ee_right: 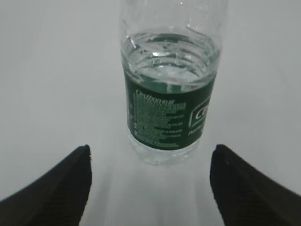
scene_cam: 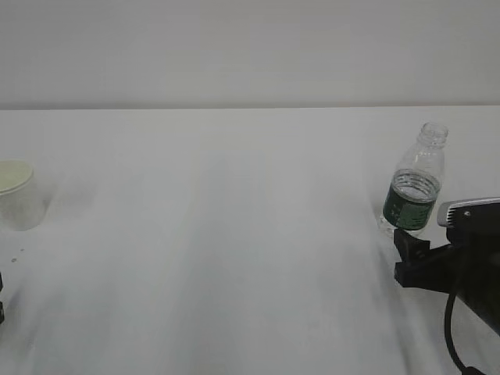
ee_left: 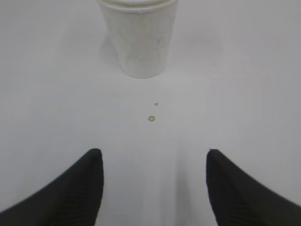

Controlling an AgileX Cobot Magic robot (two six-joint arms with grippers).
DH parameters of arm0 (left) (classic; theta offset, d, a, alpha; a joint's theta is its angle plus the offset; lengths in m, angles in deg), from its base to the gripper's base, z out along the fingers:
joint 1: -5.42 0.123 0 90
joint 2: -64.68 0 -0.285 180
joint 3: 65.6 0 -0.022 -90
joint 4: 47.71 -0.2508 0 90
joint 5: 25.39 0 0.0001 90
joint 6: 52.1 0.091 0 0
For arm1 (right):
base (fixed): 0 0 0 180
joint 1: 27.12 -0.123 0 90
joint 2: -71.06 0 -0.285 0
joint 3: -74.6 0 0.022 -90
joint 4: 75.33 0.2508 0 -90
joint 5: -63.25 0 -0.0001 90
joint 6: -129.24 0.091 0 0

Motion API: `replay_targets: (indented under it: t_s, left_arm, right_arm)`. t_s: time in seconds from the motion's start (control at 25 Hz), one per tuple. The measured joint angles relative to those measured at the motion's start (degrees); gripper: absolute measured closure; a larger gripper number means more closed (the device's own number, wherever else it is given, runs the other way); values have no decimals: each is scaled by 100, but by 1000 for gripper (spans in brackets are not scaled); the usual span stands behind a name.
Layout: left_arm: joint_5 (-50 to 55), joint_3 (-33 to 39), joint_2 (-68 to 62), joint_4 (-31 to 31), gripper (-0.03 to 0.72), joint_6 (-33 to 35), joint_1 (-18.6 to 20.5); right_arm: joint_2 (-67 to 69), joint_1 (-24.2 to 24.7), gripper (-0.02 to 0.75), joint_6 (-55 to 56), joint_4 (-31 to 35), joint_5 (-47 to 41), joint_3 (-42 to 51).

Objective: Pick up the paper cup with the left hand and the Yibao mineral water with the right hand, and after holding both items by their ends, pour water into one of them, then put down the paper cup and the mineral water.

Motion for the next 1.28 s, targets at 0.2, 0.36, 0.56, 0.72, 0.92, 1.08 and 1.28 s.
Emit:
replay_targets:
  t_s: [0.2,0.36,0.56,0.72,0.92,1.08,1.28]
  left_arm:
    - [0,0,0,-9,189,0,0]
    - [0,0,0,-9,189,0,0]
    - [0,0,0,-9,194,0,0]
    - [0,0,0,-9,196,0,0]
    - [0,0,0,-9,197,0,0]
    - [0,0,0,-9,198,0,0]
    - [0,0,0,-9,198,0,0]
  right_arm:
    - [126,0,146,0,-82,0,-113]
    - [225,67,146,98,-223,0,-113]
    - [274,562,146,366,-814,0,-117]
    - [274,1097,146,414,-1338,0,-126]
    - [274,1388,146,434,-1824,0,-198]
    - [274,1564,146,434,-2406,0,-261]
    - [274,1873,146,434,-2651,0,-275]
